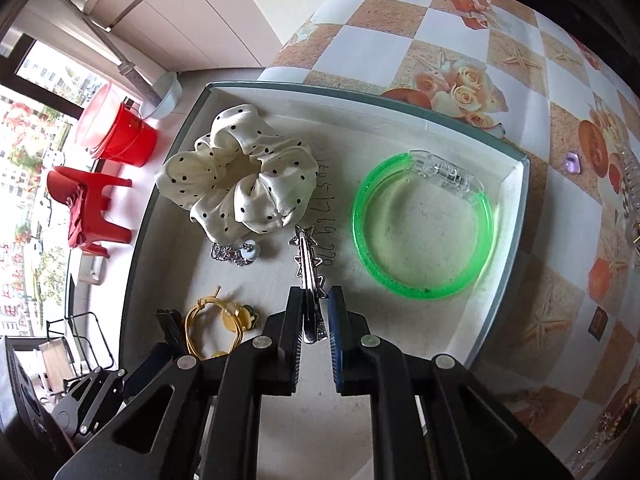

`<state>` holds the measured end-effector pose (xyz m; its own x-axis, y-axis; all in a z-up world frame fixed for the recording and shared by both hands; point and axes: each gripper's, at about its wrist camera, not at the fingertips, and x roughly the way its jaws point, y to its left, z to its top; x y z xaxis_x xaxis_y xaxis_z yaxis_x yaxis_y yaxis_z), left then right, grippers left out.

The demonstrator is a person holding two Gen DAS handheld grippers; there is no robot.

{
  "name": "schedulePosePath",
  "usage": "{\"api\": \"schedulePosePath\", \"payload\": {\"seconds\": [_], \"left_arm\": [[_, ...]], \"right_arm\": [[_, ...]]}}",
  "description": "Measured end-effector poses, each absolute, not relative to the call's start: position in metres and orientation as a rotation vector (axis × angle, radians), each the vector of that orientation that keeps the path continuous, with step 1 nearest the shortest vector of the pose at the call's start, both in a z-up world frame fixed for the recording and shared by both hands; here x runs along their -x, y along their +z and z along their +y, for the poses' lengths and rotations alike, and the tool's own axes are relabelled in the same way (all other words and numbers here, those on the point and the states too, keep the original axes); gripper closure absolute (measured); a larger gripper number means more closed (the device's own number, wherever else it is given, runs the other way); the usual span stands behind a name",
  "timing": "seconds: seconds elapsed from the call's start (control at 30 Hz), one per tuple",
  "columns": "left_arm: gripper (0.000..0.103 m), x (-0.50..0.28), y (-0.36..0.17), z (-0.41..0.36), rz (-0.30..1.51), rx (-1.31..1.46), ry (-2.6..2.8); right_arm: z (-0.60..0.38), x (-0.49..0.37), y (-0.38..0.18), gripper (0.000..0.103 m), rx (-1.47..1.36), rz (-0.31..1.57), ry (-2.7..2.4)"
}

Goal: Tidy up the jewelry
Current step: 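Open both tools to drop the clip and pin into the white tray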

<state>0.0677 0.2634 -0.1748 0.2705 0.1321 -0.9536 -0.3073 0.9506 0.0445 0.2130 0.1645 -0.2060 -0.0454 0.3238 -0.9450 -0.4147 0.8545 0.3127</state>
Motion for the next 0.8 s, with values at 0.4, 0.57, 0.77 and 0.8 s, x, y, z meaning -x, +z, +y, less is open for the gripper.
{"api": "schedulePosePath", "payload": {"seconds": [0.4,0.57,0.77,0.8], "left_arm": [[0.049,-0.066,-0.17,0.259,1.249,0.123,0.322],[0.049,-0.065,-0.169,0.257,1.257,0.114,0.332],[0.049,-0.065,-0.166,0.252,1.258,0.104,0.33],[0.043,-0.065,-0.165,0.252,1.257,0.104,0.331]], "right_arm": [[0.144,-0.215,-0.193,0.054,-0.011,1.485,0.63],[0.129,-0.21,-0.176,0.051,-0.043,1.462,0.642],[0.105,-0.198,-0.162,0.043,-0.08,1.448,0.628],[0.098,-0.196,-0.16,0.042,-0.084,1.448,0.625]]}}
